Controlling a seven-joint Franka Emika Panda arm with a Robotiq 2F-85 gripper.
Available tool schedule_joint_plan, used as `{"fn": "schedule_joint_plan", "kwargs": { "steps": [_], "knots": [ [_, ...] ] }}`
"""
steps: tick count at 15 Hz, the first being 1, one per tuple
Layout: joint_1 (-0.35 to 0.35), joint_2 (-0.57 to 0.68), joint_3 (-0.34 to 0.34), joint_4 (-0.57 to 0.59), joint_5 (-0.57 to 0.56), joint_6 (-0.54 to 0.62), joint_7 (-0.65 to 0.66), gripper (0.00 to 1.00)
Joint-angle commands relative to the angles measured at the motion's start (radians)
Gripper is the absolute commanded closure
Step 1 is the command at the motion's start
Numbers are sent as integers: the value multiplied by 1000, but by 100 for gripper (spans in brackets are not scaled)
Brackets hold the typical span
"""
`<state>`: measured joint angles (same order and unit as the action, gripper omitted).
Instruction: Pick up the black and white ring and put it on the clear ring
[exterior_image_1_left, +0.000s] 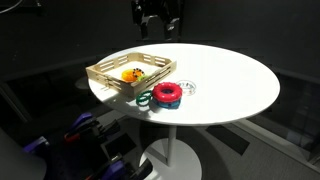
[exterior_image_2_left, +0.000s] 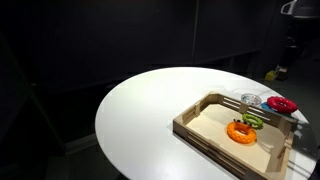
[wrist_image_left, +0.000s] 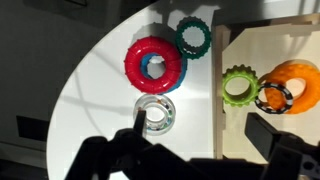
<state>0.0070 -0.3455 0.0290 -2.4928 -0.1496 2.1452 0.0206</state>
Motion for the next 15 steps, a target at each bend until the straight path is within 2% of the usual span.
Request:
{"fn": "schedule_joint_plan", "kwargs": {
  "steps": [1, 9, 15],
  "knots": [
    [36, 77, 23, 50, 54, 16, 8, 0],
    [106, 211, 64, 28, 142, 147, -27, 0],
    [128, 311, 81, 28, 187, 237, -50, 0]
  ]
}}
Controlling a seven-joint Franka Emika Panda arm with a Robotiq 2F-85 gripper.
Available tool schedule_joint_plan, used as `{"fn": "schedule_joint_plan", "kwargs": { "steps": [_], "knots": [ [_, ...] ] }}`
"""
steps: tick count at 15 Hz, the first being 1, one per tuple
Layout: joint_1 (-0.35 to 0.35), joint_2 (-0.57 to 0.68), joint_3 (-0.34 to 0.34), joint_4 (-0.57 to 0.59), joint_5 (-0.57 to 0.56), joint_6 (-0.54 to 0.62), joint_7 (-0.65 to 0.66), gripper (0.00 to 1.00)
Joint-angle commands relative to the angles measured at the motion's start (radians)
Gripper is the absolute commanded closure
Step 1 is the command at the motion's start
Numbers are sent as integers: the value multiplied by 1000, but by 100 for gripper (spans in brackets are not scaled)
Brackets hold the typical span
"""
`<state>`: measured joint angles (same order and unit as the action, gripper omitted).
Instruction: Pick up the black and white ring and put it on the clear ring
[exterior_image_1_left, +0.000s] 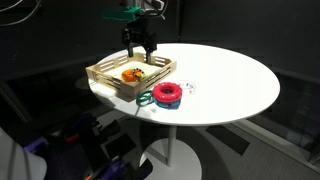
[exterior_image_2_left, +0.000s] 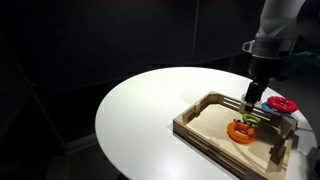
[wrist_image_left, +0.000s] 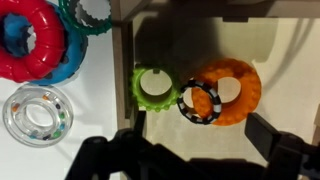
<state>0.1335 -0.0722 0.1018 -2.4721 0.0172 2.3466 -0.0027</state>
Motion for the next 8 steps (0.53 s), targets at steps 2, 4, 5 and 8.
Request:
{"fn": "schedule_joint_plan", "kwargs": {
  "steps": [2, 4, 5, 8],
  "knots": [
    [4, 65, 14, 9, 15, 59, -26, 0],
    [7, 91, 20, 12, 13, 80, -27, 0],
    [8, 103, 24, 13, 13, 91, -26, 0],
    [11, 130, 34, 18, 9, 110, -21, 0]
  ]
}}
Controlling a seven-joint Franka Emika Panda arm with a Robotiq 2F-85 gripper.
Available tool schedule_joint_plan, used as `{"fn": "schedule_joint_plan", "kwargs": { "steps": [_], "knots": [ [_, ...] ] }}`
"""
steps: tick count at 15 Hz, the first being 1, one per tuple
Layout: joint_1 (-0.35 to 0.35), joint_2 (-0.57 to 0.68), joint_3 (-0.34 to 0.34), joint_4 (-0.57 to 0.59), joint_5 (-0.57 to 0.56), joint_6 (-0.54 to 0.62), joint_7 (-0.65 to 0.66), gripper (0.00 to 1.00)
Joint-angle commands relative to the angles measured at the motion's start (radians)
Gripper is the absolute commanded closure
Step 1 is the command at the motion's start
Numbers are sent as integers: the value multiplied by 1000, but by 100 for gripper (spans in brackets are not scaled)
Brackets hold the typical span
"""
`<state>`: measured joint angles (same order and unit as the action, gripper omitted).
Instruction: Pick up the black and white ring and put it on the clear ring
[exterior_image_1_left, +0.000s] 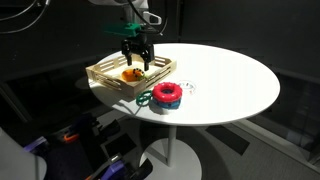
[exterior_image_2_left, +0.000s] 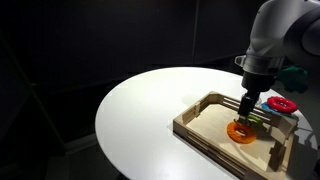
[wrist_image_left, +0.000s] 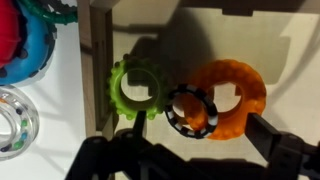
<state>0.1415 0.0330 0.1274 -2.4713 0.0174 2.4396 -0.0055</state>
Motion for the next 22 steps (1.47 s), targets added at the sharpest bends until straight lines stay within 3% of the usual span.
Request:
{"fn": "schedule_joint_plan", "kwargs": {
  "steps": [1, 2, 11, 15, 22],
  "knots": [
    [3, 30, 12, 18, 8, 23, -18, 25],
    [4, 35, 14, 19, 7, 26, -17, 26],
    [-2, 42, 16, 37, 16, 19, -22, 98],
    [-15, 23, 7, 53, 40, 8, -35, 95],
    [-68, -34, -37, 133, 190, -1, -70, 95]
  ]
}}
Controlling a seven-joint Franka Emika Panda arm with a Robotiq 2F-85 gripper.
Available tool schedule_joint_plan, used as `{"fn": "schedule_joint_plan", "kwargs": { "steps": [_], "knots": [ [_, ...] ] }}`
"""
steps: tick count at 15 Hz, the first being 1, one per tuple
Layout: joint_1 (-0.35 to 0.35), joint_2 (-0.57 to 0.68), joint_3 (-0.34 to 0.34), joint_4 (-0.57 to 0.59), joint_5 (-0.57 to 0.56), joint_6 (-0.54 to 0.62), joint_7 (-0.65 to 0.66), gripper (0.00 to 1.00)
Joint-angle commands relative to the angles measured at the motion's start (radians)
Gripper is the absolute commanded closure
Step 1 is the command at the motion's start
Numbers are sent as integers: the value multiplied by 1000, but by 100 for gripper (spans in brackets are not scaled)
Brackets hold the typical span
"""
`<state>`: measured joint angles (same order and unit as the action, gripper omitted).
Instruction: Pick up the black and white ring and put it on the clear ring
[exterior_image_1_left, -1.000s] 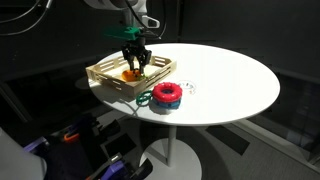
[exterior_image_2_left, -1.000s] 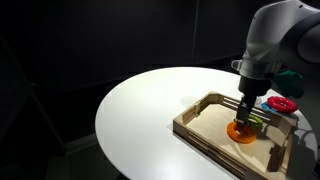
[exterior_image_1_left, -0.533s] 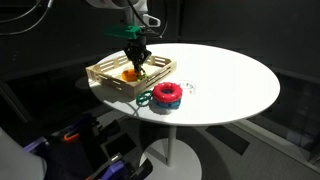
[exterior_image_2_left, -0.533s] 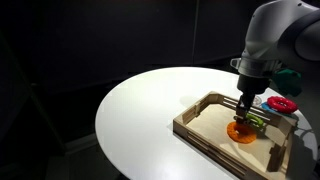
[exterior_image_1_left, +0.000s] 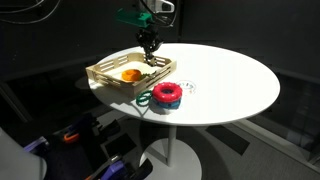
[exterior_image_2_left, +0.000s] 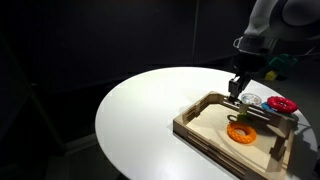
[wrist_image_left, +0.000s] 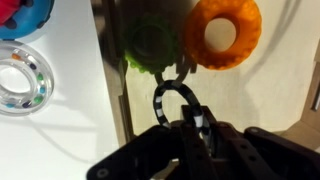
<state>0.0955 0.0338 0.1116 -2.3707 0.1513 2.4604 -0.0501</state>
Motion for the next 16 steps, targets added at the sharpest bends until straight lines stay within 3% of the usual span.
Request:
{"fn": "schedule_joint_plan", "kwargs": {
  "steps": [1, 6, 16],
  "knots": [
    [-30, -42, -32, 43, 63, -20, -20, 95],
    [-76, -61, -88, 63, -10, 4, 14, 95],
    [-148, -54, -160, 22, -260, 61, 99, 95]
  ]
}}
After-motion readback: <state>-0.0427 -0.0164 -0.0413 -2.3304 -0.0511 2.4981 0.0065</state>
